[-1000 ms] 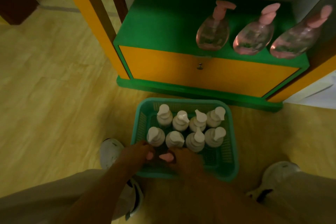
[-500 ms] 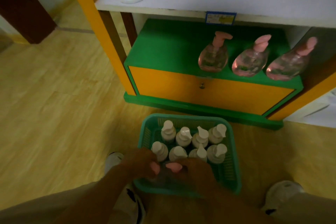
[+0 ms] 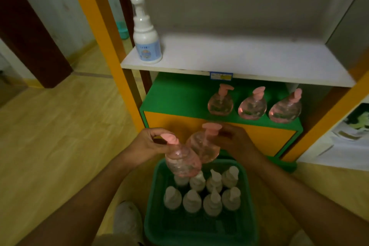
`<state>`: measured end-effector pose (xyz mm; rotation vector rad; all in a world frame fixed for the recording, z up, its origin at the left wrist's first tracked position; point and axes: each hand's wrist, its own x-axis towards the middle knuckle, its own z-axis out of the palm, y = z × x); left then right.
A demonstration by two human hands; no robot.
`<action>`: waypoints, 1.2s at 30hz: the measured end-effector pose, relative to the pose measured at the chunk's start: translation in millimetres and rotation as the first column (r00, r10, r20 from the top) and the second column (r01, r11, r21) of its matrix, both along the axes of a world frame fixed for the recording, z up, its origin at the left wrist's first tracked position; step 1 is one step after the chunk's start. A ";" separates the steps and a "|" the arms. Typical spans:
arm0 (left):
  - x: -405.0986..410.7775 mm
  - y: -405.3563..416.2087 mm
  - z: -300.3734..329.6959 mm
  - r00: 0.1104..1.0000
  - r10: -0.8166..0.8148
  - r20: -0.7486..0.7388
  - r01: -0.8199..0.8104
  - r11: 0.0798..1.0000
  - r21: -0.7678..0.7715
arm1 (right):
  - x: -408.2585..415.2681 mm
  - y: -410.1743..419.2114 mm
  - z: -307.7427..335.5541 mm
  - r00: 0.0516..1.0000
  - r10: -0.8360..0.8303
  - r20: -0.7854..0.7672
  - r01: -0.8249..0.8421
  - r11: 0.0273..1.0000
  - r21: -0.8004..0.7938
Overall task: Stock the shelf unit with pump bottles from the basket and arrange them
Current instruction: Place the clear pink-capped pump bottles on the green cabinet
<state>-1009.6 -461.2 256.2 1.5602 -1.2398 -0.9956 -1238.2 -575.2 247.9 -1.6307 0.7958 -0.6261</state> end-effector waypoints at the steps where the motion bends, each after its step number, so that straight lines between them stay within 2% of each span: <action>1: -2.7 -4.2 5.3 1.000 0.011 0.000 -0.011 0.999 -0.035 | 1.8 -5.2 7.0 0.999 -0.051 0.014 0.051 0.999 -0.018; 3: -7.7 -12.0 12.4 1.000 0.030 0.001 -0.030 0.994 -0.105 | 5.6 -13.6 19.0 0.994 -0.112 -0.009 0.111 0.991 -0.073; 8: -8.4 -24.7 24.7 0.995 0.087 0.050 -0.076 0.980 -0.182 | 11.4 -31.8 26.3 0.990 -0.130 -0.060 0.111 0.962 -0.248; 15: 28.0 -28.6 25.6 0.984 0.146 0.099 -0.121 0.968 -0.220 | 38.5 -59.4 19.7 0.992 -0.123 -0.029 0.109 0.951 -0.288; 18: 41.4 -35.6 19.6 0.990 0.116 0.077 -0.098 0.974 -0.206 | 65.3 -68.7 8.9 0.993 -0.105 -0.063 0.074 0.926 -0.370; 22: 56.9 -53.1 12.6 0.996 0.072 0.057 -0.062 0.985 -0.159 | 98.5 -90.0 -3.3 0.990 -0.135 -0.025 0.121 0.945 -0.304; 28: 72.6 -72.1 6.6 0.997 0.043 0.071 -0.033 0.991 -0.133 | 127.8 -118.9 -15.4 0.995 -0.095 0.028 0.099 0.963 -0.251; 36: 83.2 -75.9 -12.3 0.999 0.028 0.033 -0.023 0.992 -0.126 | 158.6 -143.5 -19.0 0.981 -0.175 -0.084 0.141 0.938 -0.316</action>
